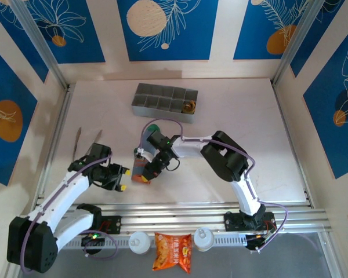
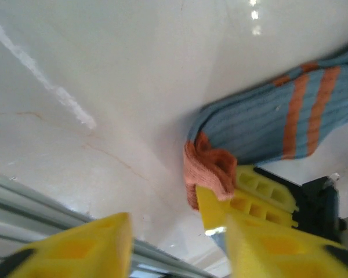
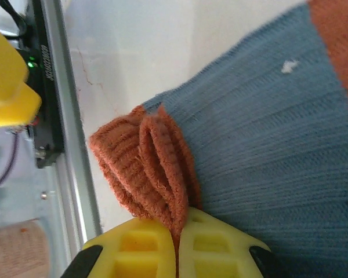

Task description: Roll the socks

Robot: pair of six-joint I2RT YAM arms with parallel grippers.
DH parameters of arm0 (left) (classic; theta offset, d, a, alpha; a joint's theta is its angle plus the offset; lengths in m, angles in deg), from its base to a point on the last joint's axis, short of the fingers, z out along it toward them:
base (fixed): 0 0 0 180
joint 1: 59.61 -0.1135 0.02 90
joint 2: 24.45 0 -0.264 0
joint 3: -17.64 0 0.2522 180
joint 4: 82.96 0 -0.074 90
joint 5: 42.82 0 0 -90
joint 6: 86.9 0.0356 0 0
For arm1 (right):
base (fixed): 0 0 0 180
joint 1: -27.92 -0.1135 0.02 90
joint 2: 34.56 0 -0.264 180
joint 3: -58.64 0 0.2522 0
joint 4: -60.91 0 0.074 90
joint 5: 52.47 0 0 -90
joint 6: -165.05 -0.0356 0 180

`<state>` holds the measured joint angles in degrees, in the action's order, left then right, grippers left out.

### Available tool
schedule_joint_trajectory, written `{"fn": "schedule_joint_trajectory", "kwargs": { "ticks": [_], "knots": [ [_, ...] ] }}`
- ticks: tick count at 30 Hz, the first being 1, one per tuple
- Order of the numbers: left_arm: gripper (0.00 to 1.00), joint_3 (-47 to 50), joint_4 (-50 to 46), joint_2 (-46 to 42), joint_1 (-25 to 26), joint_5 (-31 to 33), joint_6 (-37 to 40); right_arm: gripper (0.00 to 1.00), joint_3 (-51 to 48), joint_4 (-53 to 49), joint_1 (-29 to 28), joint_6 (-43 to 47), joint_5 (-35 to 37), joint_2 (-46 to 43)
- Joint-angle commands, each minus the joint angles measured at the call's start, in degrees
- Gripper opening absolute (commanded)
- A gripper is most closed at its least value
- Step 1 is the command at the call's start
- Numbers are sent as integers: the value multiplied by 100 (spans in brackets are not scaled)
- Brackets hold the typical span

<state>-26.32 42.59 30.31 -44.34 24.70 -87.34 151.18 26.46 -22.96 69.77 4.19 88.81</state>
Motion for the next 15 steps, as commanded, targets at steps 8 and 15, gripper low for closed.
{"fn": "schedule_joint_trajectory", "kwargs": {
  "ticks": [8,15],
  "knots": [
    [73,271,1539,818,322,-133,-1158,0,676,-928,148,-643,-767,539],
    [67,290,2132,1367,584,87,-1684,0,744,-968,148,-711,-727,609]
  ]
}}
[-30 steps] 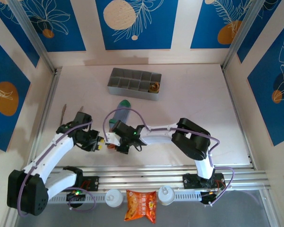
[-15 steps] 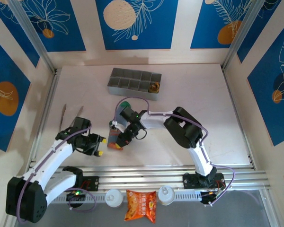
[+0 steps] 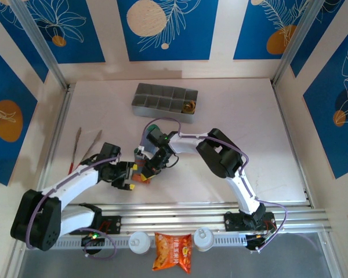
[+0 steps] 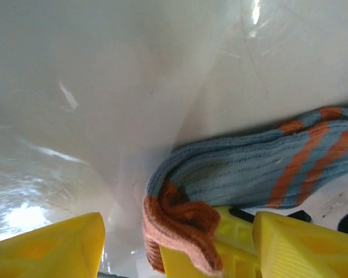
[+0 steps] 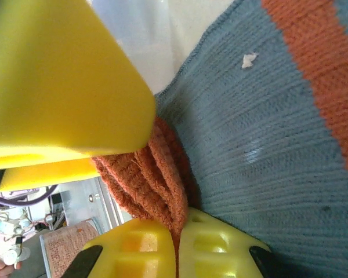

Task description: Roll the socks

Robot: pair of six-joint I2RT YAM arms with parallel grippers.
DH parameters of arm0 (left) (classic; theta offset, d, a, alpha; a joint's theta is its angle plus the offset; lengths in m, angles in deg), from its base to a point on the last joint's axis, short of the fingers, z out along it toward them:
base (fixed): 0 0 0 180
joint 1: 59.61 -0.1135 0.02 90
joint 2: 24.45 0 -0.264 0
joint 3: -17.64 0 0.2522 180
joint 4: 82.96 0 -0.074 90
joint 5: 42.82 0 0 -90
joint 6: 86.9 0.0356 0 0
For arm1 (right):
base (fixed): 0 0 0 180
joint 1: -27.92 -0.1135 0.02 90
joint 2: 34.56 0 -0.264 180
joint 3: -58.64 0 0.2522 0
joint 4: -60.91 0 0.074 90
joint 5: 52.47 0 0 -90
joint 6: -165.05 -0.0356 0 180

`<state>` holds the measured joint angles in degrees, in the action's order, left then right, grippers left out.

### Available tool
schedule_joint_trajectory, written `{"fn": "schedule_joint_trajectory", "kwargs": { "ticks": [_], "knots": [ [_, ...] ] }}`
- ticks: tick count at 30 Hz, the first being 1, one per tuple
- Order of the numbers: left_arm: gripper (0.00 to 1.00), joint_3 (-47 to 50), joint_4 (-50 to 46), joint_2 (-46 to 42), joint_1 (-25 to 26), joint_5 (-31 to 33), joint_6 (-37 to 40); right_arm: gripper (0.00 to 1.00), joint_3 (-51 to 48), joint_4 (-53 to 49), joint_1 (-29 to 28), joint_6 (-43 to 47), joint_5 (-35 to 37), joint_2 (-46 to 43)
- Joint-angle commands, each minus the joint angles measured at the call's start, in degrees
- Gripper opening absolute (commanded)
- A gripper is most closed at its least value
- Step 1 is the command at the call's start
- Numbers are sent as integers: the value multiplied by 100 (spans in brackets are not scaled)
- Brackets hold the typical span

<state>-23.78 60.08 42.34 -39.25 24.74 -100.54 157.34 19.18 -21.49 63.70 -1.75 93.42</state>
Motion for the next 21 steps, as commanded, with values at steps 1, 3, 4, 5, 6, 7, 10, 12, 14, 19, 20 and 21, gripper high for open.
{"fn": "schedule_joint_trajectory", "kwargs": {
  "ticks": [1,3,4,5,6,7,10,12,14,19,20,21],
  "knots": [
    [66,32,474,251,82,69,-419,0,132,-233,-3,-104,-132,148],
    [65,-27,510,415,102,54,-478,0,130,-219,-21,-106,-82,148],
    [64,-51,515,452,108,79,-482,0,128,-221,-25,-103,-70,148],
    [62,-92,510,483,124,111,-483,0,128,-217,-33,-110,-64,148],
    [60,-125,478,523,134,125,-506,0,135,-222,-34,-121,-32,157],
    [59,-155,431,556,155,110,-508,0,136,-226,-34,-121,-3,165],
    [53,-245,140,675,184,-75,-567,0,142,-214,-34,-139,69,165],
    [51,-316,-111,644,217,-131,-628,0,150,-221,-34,-139,92,158],
    [50,-363,-311,527,247,-97,-741,0,140,-230,-34,-122,145,141],
    [50,-486,-592,494,267,-244,-945,0,154,-277,-36,-75,203,122],
    [50,-508,-598,552,266,-276,-942,0,162,-287,-40,-61,203,126],
    [49,-521,-575,617,262,-291,-949,0,176,-291,-36,-55,209,124]
  ]
}}
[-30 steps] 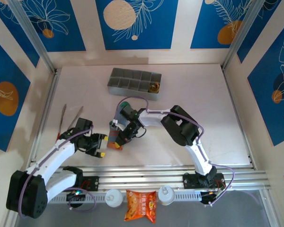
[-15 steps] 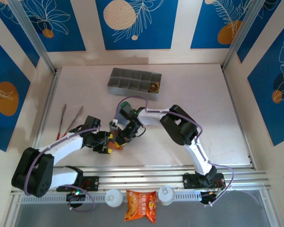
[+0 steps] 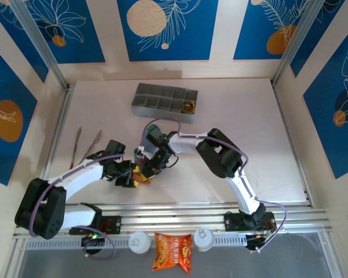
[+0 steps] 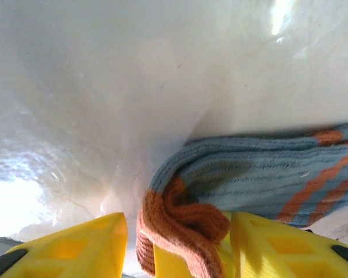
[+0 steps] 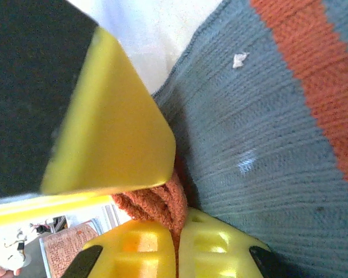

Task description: Roll the socks

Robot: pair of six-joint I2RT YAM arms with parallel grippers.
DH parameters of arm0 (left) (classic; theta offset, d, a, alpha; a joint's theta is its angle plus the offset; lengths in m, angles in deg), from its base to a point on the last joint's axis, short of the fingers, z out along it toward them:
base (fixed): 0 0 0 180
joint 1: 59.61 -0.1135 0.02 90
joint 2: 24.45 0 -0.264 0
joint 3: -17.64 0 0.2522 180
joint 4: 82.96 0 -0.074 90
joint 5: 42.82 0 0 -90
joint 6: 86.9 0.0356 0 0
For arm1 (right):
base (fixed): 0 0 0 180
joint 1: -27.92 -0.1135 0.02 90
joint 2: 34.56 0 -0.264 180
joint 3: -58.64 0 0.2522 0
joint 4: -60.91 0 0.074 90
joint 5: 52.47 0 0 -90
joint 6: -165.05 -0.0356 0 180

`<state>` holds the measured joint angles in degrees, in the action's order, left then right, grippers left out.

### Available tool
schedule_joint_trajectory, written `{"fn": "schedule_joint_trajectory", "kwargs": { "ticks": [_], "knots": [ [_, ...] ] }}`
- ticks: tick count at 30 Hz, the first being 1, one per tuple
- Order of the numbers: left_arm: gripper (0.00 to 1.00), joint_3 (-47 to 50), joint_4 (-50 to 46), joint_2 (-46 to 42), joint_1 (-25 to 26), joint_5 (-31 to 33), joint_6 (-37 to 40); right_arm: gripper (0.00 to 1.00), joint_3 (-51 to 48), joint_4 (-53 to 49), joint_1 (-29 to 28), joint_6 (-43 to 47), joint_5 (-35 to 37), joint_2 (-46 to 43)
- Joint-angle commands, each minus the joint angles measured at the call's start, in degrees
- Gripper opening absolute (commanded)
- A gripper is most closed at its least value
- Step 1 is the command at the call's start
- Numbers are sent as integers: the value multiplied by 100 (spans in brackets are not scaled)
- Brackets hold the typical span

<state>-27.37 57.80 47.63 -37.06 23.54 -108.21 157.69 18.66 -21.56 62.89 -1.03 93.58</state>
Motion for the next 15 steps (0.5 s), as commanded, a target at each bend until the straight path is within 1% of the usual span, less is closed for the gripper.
{"fn": "schedule_joint_trajectory", "kwargs": {
  "ticks": [1,4,7,9,11,13,14,15],
  "knots": [
    [49,-148,-283,151,46,-155,-221,0,141,-247,-36,34,134,100],
    [42,-143,185,331,41,-1,-418,0,154,-301,-44,99,155,97],
    [32,-356,254,578,13,110,-366,0,150,-315,-49,127,180,96],
    [26,-496,147,751,4,93,-261,0,143,-324,-55,139,208,93],
    [16,-596,-79,880,3,58,-141,0,137,-341,-76,200,262,80],
    [5,-641,-533,929,1,35,-57,0,110,-319,-112,318,380,23],
    [0,-622,-729,948,0,18,-26,8,41,-251,-135,399,524,-58],
    [0,-584,-921,964,-11,-4,-7,20,-81,-118,-164,488,640,-180]
  ]
}}
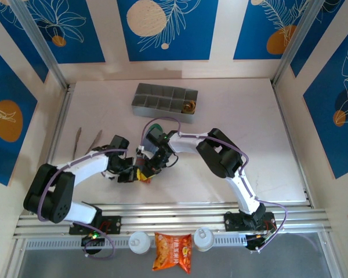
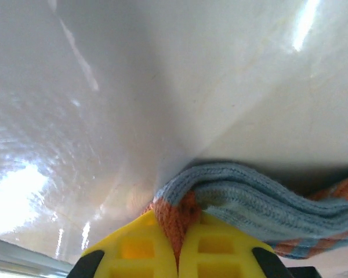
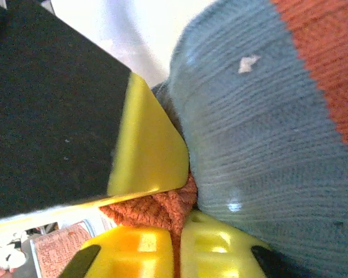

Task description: Roll the socks

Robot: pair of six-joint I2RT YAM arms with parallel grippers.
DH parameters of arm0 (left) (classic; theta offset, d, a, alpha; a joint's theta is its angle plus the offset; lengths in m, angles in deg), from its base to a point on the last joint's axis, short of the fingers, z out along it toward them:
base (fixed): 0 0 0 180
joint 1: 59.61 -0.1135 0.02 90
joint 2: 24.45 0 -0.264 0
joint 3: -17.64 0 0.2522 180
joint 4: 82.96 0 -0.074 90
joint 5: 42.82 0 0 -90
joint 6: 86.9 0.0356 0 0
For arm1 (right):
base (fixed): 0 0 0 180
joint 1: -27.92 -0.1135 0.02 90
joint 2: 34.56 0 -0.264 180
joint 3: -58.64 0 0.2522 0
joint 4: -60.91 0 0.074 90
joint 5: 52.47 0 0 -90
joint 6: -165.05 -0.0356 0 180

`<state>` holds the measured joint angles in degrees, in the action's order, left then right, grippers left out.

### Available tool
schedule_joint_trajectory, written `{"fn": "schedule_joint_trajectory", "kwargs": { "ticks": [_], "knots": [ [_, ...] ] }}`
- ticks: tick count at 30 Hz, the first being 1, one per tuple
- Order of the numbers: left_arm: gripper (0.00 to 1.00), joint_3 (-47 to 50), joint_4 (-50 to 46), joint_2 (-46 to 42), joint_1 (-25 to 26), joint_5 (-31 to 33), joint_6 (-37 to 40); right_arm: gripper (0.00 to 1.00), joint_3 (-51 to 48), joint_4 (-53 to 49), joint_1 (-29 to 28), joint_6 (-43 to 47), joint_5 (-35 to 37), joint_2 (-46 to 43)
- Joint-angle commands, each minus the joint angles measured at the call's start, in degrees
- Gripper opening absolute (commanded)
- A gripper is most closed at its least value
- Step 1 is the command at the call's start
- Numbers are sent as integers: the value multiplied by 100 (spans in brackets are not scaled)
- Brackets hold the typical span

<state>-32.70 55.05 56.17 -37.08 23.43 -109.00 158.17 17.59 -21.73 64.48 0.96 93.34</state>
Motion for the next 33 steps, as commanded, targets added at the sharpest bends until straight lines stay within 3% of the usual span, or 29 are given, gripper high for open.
{"fn": "schedule_joint_trajectory", "kwargs": {
  "ticks": [1,2,4,11,15,21,27,33],
  "knots": [
    [0,17,-762,126,-23,-7,89,33,-334,224,-180,450,601,-355],
    [0,114,-804,146,-32,-28,78,42,-619,555,-219,581,825,-598],
    [0,250,-919,182,-73,-75,43,51,-1191,1193,-303,940,1182,-1146],
    [0,68,-1351,479,-337,26,126,68,-3365,3444,-751,2461,2806,-2761],
    [0,-261,-1644,906,-456,34,400,69,-3579,3605,-1227,2938,4030,-2903],
    [0,-429,-1682,1222,-566,63,507,68,-3182,3581,-1481,2877,4419,-2640],
    [0,-599,-1801,1466,-678,164,609,64,-2984,3714,-2028,3702,5618,-2386],
    [0,-803,-1809,1760,-706,151,688,59,-2818,3542,-2182,4013,5784,-2203]
  ]
}}
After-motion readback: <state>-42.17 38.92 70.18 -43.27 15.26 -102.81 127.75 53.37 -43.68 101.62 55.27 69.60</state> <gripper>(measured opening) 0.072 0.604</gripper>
